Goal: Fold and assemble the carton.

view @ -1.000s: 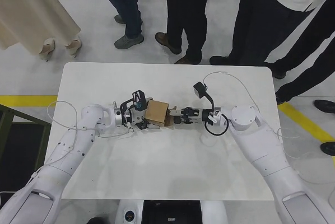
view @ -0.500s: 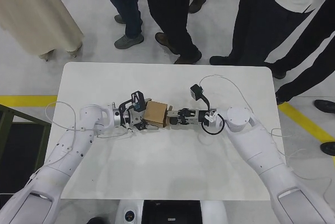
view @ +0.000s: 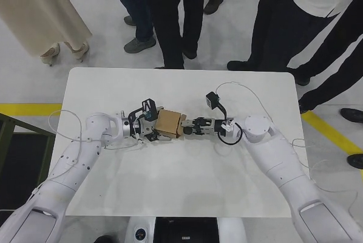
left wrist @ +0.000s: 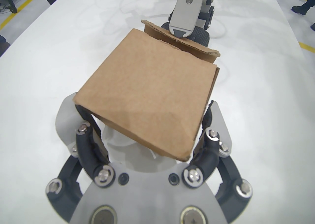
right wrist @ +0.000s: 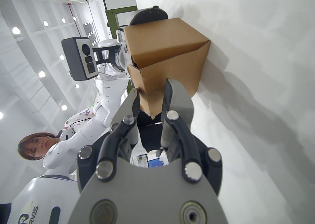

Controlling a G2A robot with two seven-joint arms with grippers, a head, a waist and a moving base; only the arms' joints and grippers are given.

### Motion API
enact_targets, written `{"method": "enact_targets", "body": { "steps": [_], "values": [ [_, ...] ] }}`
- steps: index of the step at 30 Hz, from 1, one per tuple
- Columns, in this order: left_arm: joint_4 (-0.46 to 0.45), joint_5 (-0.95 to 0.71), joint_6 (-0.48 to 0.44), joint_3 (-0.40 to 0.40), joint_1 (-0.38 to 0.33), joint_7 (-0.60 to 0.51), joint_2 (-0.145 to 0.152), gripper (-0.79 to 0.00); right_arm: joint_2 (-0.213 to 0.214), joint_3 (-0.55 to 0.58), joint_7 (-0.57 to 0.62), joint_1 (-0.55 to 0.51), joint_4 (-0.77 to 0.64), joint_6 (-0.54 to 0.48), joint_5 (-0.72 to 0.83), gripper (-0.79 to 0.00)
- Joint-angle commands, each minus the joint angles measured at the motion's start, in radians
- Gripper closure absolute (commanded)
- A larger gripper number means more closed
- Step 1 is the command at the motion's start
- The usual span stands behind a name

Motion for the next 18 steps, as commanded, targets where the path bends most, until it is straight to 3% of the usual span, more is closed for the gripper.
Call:
{"method": "enact_targets", "body": {
  "steps": [1,18],
  "values": [
    [0.002,0.0,0.001,0.0,-0.002,0.001,0.0,-0.785,-0.001,-0.002,-0.002,0.004,0.003,0.001,-0.009,-0.179],
    [0.022,0.003,-0.001,0.017,-0.021,0.009,-0.01,-0.785,-0.012,-0.024,-0.011,0.045,0.001,0.016,-0.07,-0.142]
  ]
}}
